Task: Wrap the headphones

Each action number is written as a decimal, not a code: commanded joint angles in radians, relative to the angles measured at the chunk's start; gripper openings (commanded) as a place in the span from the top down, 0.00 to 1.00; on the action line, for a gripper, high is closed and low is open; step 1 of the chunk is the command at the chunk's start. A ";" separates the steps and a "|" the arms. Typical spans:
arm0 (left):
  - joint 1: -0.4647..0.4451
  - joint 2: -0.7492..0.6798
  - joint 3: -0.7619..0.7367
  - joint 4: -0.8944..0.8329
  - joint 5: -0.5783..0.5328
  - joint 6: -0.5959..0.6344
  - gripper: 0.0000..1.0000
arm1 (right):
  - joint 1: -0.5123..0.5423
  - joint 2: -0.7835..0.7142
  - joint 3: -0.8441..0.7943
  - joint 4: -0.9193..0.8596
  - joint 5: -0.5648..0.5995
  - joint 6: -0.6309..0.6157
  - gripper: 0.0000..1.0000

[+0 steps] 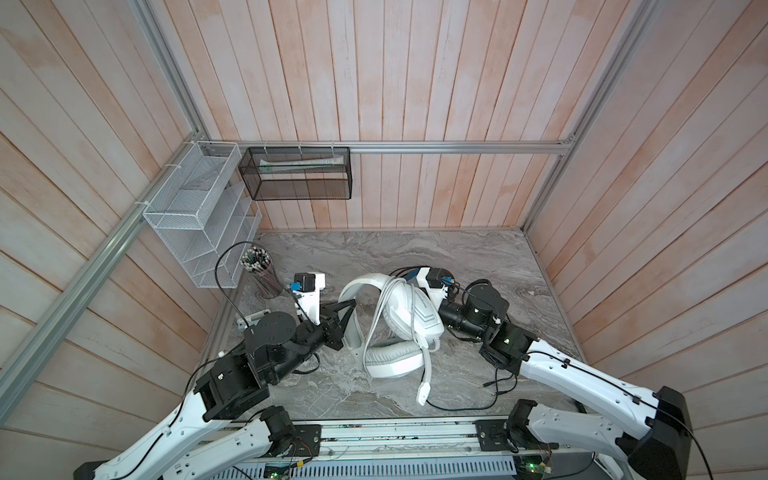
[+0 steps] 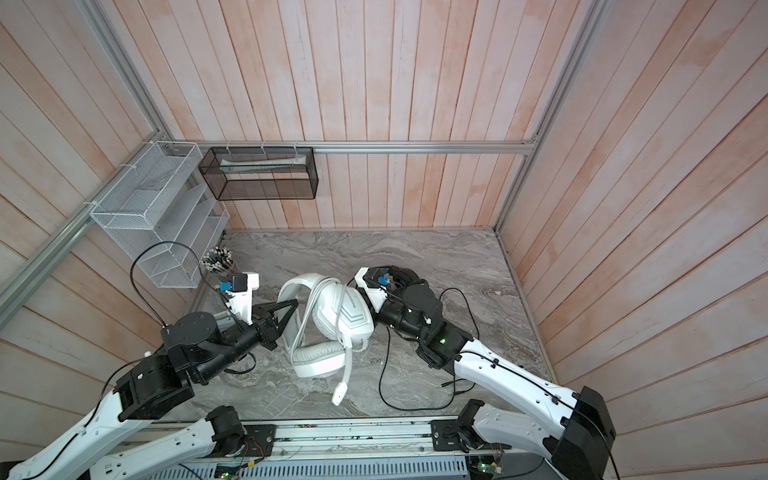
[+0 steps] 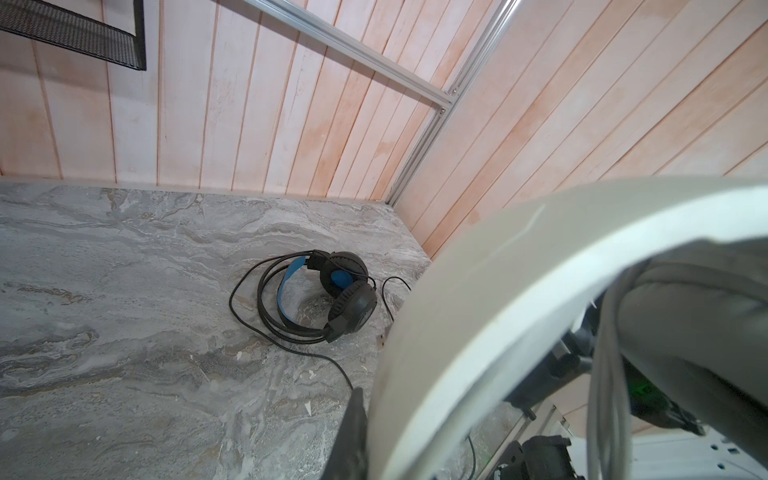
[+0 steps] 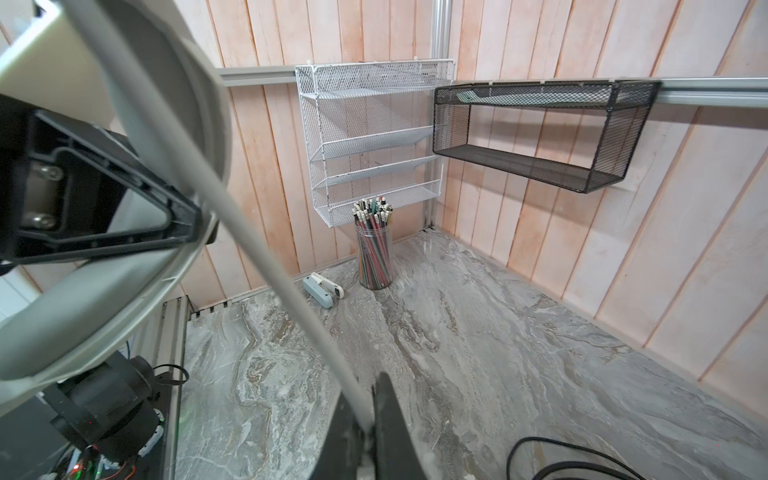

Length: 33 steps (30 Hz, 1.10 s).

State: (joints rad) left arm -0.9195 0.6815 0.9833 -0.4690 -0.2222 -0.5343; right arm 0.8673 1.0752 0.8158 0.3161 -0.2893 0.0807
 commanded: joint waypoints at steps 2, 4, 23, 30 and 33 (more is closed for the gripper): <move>-0.004 -0.019 0.062 0.204 -0.144 -0.110 1.00 | -0.008 -0.002 -0.043 0.046 -0.074 0.138 0.97; -0.003 -0.009 0.063 0.203 -0.203 -0.135 1.00 | -0.009 -0.002 -0.065 0.086 -0.100 0.196 0.98; 0.028 0.180 -0.034 0.152 -0.525 -0.499 1.00 | -0.008 0.127 -0.125 0.287 -0.078 0.509 0.98; 0.106 0.240 -0.131 0.079 -0.492 -0.618 1.00 | -0.008 0.221 -0.186 0.371 -0.050 0.616 0.98; 0.139 0.272 -0.197 0.071 -0.479 -0.678 1.00 | -0.007 0.296 -0.195 0.399 -0.050 0.667 0.98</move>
State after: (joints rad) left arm -0.8257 0.9443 0.8127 -0.4717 -0.6209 -1.0718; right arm 0.8520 1.3308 0.6430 0.6899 -0.3099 0.6807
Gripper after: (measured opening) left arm 0.108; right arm 0.088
